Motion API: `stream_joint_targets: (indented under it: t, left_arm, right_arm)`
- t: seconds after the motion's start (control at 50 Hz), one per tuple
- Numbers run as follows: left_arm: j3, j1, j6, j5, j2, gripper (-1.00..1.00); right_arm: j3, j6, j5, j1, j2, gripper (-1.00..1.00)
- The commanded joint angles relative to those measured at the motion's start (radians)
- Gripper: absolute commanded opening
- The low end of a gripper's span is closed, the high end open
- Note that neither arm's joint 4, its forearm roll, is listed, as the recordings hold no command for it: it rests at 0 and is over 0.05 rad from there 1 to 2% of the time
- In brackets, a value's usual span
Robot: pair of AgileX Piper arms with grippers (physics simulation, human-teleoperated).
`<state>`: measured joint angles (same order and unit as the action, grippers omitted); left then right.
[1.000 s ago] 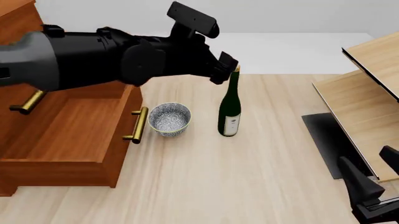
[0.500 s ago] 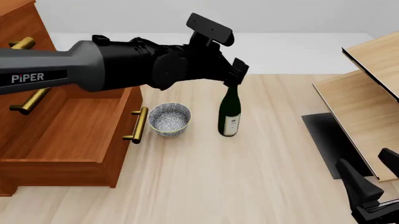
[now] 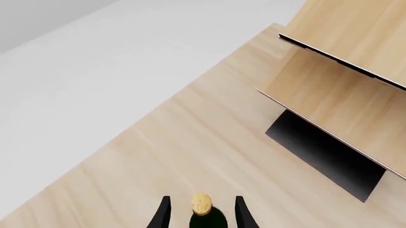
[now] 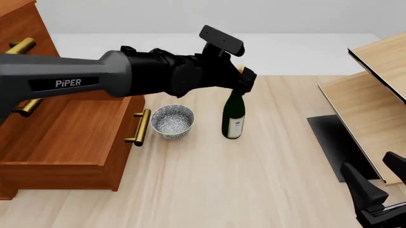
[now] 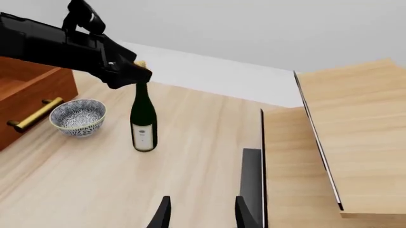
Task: Put the wine bottle in the bottom drawer of the cabinet.
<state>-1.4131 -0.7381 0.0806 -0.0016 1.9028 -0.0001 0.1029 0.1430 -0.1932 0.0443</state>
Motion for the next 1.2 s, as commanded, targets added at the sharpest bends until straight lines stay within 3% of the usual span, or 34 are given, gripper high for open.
stream_joint_targets:
  t: [0.02,1.02,1.04,1.2]
  left_arm:
    - [-0.013,-0.001,-0.004,-0.019,0.042,1.0]
    - [0.031,-0.012,-0.054,-0.09,0.126,1.0]
    - [0.033,-0.009,-0.052,-0.092,0.125,-1.0]
    - [0.044,-0.002,-0.05,-0.091,0.111,-1.0]
  right_arm:
    - [0.0,-0.002,0.002,-0.001,0.006,1.0]
    - [0.0,-0.003,0.043,-0.011,-0.02,1.0]
    - [0.0,-0.004,0.042,-0.01,-0.019,1.0]
    - [0.0,-0.001,0.028,-0.012,-0.005,1.0]
